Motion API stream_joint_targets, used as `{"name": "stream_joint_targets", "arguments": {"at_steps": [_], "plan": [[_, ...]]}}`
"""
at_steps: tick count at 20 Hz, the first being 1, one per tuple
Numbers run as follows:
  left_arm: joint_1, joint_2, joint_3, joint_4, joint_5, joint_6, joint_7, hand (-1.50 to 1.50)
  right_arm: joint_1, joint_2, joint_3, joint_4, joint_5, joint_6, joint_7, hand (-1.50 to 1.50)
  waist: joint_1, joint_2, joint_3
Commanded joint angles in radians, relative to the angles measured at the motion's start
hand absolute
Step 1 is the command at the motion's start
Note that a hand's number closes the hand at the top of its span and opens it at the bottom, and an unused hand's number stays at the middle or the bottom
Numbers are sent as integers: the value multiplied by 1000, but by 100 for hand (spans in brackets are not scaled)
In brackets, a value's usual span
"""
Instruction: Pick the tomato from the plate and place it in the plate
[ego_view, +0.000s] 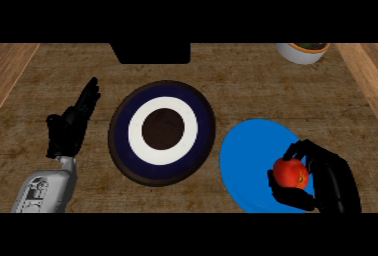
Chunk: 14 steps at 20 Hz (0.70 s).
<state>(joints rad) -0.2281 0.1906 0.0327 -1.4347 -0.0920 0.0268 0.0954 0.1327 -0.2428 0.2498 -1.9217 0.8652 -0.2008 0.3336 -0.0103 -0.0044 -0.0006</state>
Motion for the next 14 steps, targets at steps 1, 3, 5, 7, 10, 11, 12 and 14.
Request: {"name": "stream_joint_targets", "arguments": {"at_steps": [1, 3, 5, 7, 10, 11, 12, 14], "plan": [[-13, -19, -28, -22, -27, 14, 36, 0, -99, 10, -2, -83, -31, 29, -17, 150, 11, 3, 1], [-45, -7, 12, 81, -5, -9, -56, 0, -92, 79, 94, -88, 19, 20, 8, 150, 5, 5, 0], [-6, -24, -25, -19, -28, 11, 16, 0, -232, 122, 89, -39, 4, 97, 83, 150, 18, 4, 0], [25, -29, -21, -39, -13, 0, -5, 0, -251, 180, 130, -28, 10, 99, 114, 150, 18, 4, 0], [-103, -16, 10, 73, -19, 3, -2, 0, -390, 238, 149, 129, 3, 71, 178, 150, 15, 8, 0], [-64, -18, 0, 39, -6, -17, 14, 0, -429, 239, 181, 162, -15, 47, 223, 150, 21, 7, 0], [-8, -5, 10, -35, 1, -18, 22, 0, -472, 240, 104, 223, -58, 67, 186, 150, 24, 6, 1], [-41, -5, 18, 33, -6, -23, -17, 0, -497, 241, 163, 302, -68, -1, 163, 150, 19, 7, 0]]}}
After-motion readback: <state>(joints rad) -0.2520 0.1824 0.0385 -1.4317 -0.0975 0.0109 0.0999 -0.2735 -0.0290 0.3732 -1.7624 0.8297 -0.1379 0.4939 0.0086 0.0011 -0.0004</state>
